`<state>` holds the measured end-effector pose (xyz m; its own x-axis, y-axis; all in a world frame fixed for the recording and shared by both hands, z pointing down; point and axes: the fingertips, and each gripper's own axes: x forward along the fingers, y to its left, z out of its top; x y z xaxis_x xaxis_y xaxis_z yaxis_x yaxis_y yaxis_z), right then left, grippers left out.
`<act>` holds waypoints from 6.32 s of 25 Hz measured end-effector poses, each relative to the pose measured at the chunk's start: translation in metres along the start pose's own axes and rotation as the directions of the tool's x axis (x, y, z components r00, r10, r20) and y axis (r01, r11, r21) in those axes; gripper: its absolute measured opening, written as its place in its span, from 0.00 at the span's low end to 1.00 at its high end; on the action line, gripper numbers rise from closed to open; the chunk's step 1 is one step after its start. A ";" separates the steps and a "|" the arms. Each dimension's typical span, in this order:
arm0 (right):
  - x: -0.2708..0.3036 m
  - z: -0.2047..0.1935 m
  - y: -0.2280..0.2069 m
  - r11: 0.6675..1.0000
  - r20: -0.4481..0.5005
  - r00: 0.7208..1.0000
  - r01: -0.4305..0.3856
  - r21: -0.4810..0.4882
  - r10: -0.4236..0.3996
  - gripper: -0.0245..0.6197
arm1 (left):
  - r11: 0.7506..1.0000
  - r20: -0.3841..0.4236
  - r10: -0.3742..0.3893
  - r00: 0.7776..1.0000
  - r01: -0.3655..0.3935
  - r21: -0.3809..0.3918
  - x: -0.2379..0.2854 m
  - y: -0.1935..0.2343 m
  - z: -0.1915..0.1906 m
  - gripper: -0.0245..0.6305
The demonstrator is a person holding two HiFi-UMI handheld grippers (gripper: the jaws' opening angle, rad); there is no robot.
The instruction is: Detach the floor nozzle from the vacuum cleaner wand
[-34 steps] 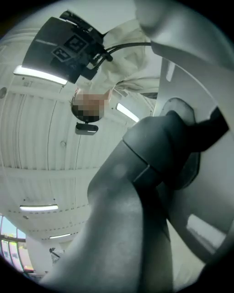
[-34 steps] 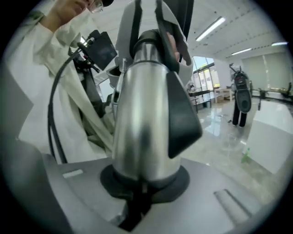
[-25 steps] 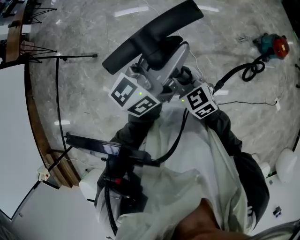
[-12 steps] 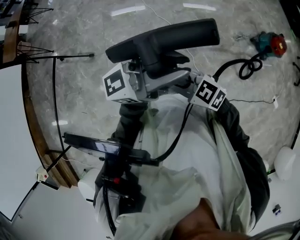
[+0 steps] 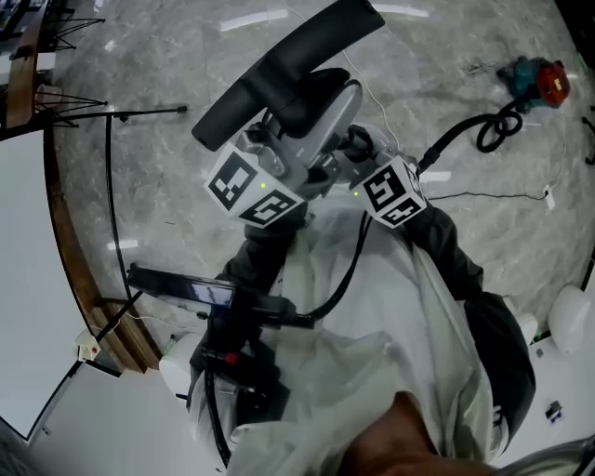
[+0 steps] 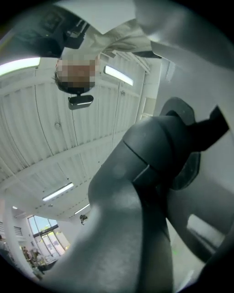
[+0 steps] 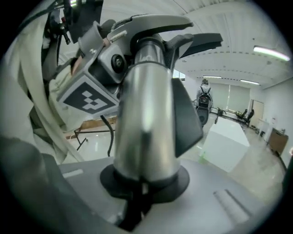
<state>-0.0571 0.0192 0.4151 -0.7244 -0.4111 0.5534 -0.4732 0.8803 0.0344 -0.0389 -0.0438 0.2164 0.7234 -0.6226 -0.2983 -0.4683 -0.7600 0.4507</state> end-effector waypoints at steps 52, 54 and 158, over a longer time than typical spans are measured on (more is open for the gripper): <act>-0.060 -0.023 0.046 0.883 0.045 0.884 -0.459 -0.096 0.465 0.10 | 0.761 -0.086 -0.646 0.759 0.649 0.008 -0.010 -0.112 -0.026 0.15; -0.055 -0.023 0.031 0.922 0.058 0.920 -0.385 -0.046 0.387 0.10 | 0.854 -0.037 -0.520 0.854 0.519 -0.022 0.007 -0.090 -0.023 0.15; -0.044 -0.034 0.000 0.998 0.099 0.993 0.063 -0.004 -0.063 0.11 | 0.932 0.089 -0.063 0.994 0.090 -0.352 -0.080 0.019 -0.059 0.15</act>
<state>-0.0085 0.0453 0.4186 -0.7395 -0.4870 0.4647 -0.5162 0.8534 0.0729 -0.0759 0.0029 0.2984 0.7033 -0.5878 -0.3999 -0.1923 -0.6988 0.6889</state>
